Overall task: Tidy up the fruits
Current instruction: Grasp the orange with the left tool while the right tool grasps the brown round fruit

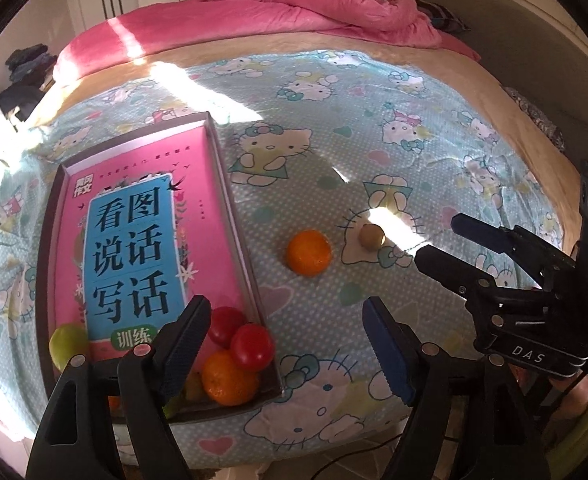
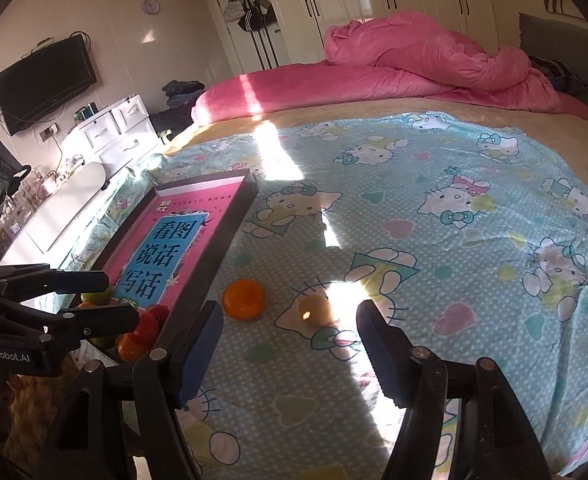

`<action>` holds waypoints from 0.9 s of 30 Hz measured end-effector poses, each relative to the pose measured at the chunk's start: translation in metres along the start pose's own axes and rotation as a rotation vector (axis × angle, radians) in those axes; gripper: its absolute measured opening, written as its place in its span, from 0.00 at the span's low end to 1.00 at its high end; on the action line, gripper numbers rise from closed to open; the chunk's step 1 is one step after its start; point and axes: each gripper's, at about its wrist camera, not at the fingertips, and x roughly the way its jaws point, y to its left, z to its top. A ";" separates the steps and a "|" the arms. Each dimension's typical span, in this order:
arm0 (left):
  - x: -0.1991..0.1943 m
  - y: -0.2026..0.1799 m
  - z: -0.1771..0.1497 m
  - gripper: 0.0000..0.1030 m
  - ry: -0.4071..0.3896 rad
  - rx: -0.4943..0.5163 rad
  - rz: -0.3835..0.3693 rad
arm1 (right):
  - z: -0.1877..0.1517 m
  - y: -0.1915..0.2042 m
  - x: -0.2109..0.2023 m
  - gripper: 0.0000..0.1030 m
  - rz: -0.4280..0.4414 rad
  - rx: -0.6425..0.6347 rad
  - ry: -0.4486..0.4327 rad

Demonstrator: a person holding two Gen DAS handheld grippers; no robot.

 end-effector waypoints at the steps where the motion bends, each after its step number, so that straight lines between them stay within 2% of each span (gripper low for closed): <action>1: 0.004 -0.004 0.003 0.77 0.006 0.016 -0.006 | -0.001 -0.003 0.001 0.67 -0.002 -0.004 0.007; 12: 0.040 -0.021 0.018 0.77 0.081 0.121 0.010 | -0.001 -0.018 0.024 0.67 -0.025 -0.066 0.080; 27: 0.073 -0.033 0.039 0.75 0.186 0.257 -0.018 | -0.005 -0.021 0.058 0.64 -0.035 -0.127 0.156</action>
